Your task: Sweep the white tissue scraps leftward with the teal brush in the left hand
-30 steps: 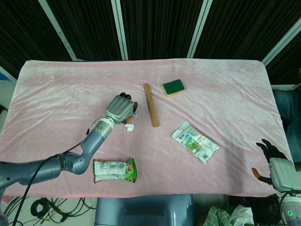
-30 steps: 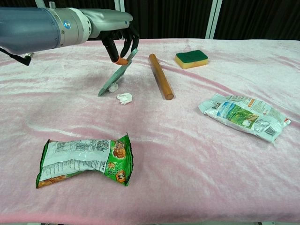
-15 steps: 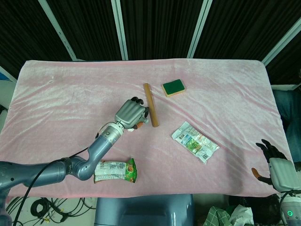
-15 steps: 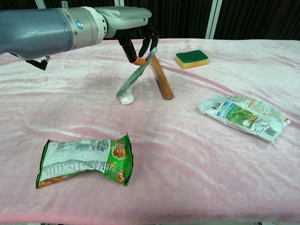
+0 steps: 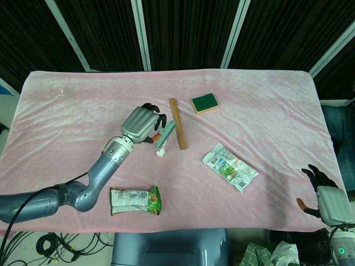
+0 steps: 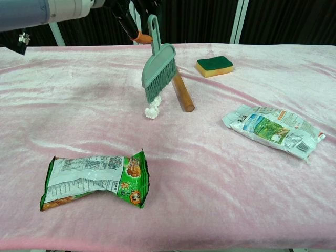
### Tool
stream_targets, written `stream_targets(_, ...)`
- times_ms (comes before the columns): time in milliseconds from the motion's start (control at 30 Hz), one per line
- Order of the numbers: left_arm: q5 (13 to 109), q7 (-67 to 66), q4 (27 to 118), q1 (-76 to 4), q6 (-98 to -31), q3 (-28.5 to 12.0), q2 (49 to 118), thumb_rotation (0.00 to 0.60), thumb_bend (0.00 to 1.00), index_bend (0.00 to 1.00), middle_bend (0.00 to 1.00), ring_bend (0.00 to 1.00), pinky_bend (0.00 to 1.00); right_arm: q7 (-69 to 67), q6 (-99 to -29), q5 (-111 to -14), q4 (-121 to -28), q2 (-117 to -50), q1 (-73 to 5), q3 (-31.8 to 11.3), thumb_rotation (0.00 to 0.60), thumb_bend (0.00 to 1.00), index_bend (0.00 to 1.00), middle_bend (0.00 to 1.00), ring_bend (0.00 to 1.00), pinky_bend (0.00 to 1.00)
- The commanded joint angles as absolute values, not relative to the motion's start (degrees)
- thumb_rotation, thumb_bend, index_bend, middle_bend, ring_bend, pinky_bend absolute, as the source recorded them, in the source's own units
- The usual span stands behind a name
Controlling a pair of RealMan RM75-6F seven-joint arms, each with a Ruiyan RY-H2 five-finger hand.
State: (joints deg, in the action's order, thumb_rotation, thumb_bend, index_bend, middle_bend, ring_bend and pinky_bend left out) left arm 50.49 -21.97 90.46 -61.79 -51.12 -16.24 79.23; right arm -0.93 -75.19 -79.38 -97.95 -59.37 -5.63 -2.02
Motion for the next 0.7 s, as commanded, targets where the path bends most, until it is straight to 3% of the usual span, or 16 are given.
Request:
stream_targets(33, 50.8, -21.2, 92.0, -60.5, -51.9, -16.6, 76.8, 0.6, 0.54, 0.72, 0.6, 0.25, 0.23, -0.8, -75.2, -79.3, -98.0, -59.4, -5.6, -2.0, 0.6, 0.22, 0.17, 0.07, 0.14, 0.25)
stream_targets(333, 51.3, -21.4, 89.2, -57.1, -53.0, -13.5, 73.5, 0.6, 0.54, 0.72, 0.6, 0.25, 0.23, -0.7, -75.1, -79.0, -98.2, -59.3, -5.6, -2.0, 0.6, 0.22, 0.17, 0.07, 0.14, 0.25)
stream_targets(700, 54.0, -21.3, 81.1, -56.9, -49.8, -10.2, 78.2, 0.6, 0.54, 0.73, 0.6, 0.25, 0.23, -0.4, -74.7, -78.6, -98.4, -59.2, -5.7, -2.0, 0.6, 0.22, 0.17, 0.07, 0.14, 0.25)
